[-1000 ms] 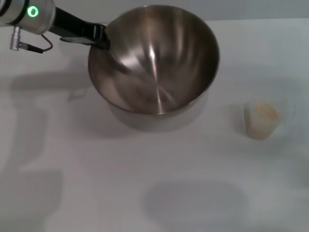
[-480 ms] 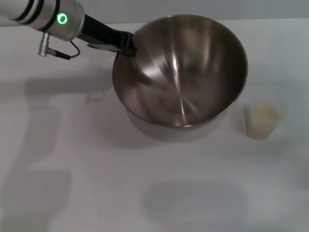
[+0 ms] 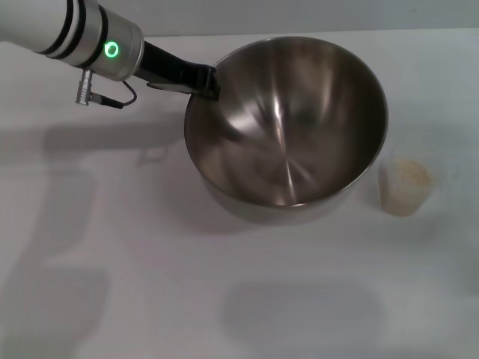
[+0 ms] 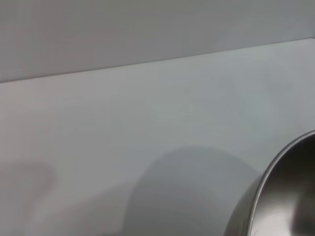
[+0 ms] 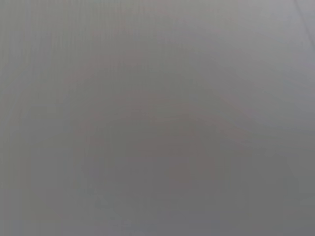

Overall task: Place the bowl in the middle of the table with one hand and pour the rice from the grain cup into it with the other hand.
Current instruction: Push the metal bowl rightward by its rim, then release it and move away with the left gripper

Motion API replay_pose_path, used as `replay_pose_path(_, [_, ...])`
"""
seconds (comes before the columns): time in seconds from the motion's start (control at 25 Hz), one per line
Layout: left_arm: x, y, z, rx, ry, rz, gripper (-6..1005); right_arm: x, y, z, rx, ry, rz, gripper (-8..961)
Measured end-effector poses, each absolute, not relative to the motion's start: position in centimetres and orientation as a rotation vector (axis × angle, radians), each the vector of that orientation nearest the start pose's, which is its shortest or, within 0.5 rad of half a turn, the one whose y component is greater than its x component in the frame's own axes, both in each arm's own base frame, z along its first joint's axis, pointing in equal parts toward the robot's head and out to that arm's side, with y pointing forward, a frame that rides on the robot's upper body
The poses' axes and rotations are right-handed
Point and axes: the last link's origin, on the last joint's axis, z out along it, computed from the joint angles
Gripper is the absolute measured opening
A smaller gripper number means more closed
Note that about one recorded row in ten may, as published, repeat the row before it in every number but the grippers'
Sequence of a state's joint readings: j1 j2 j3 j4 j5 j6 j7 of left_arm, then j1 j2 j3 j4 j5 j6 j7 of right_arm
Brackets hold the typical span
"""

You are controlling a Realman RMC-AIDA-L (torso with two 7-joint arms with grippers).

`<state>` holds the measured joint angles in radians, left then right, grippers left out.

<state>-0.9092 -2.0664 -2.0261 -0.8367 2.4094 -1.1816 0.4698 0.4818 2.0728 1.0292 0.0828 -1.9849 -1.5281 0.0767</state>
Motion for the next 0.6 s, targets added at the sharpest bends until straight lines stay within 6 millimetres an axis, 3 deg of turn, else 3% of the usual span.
replay_pose_path(0.6, [-15.1,43.9,-3.8,-2.411,-1.182,0.017,39,33.2,32.3,8.1,-1.031,0.319,0.809,711])
